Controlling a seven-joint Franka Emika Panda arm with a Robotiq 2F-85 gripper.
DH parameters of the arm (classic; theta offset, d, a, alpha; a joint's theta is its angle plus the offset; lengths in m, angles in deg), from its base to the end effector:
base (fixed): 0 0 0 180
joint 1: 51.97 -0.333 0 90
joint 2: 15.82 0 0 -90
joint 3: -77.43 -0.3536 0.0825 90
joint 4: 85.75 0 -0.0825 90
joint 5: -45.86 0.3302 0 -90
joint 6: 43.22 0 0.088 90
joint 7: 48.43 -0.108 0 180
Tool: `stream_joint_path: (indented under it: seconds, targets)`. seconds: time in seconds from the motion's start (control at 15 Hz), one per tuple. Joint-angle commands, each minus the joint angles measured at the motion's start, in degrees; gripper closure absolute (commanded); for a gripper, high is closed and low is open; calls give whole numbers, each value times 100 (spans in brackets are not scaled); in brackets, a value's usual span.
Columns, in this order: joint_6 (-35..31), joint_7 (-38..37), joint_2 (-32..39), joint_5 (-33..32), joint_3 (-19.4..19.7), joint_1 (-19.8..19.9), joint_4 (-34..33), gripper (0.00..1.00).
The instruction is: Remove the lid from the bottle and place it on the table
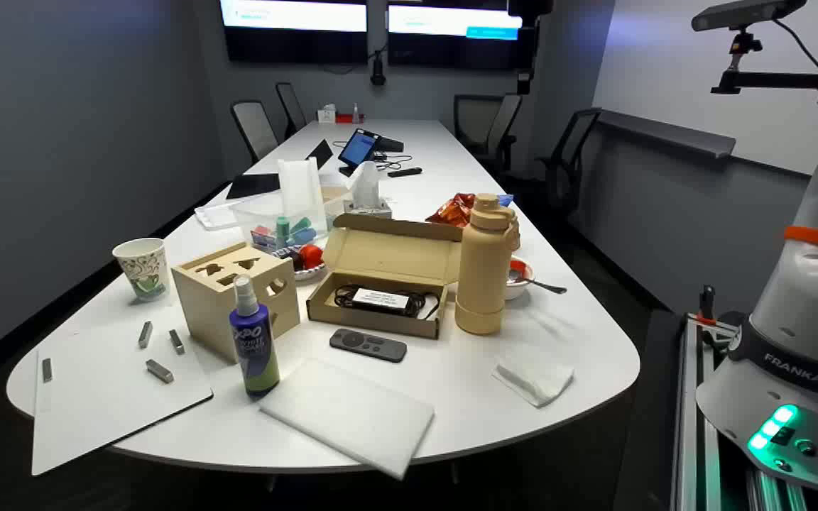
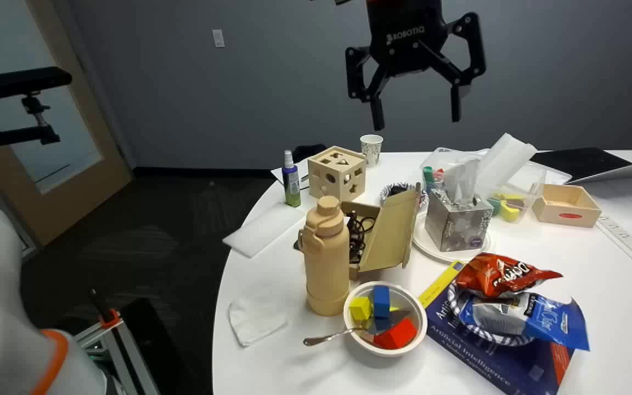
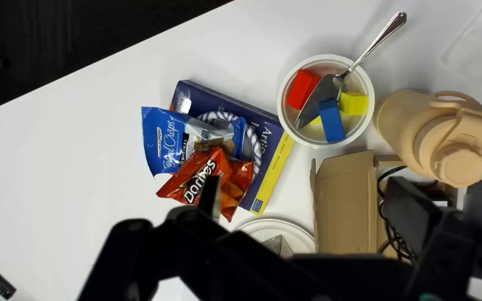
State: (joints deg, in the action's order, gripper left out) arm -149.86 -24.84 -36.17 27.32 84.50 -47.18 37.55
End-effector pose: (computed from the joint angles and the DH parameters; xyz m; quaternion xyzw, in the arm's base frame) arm 0.3761 -0.1130 0.5992 0.9797 0.1453 -0.0105 0.1378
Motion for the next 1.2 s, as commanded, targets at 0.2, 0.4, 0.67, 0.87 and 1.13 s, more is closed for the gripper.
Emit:
stream_joint_path:
  seconds: [0.2, 0.4, 0.67, 0.87, 1.13]
  targets:
    - [13, -9, 3, -10, 31, -39, -11, 0]
    - [152, -189, 103, 4, -79, -81, -107, 0]
    - [366, -875, 243, 136, -462, -280, -221, 0]
    - [316, -1423, 393, 280, -822, -525, -325, 0]
    - [61, -2186, 942, 742, -1234, -867, -598, 0]
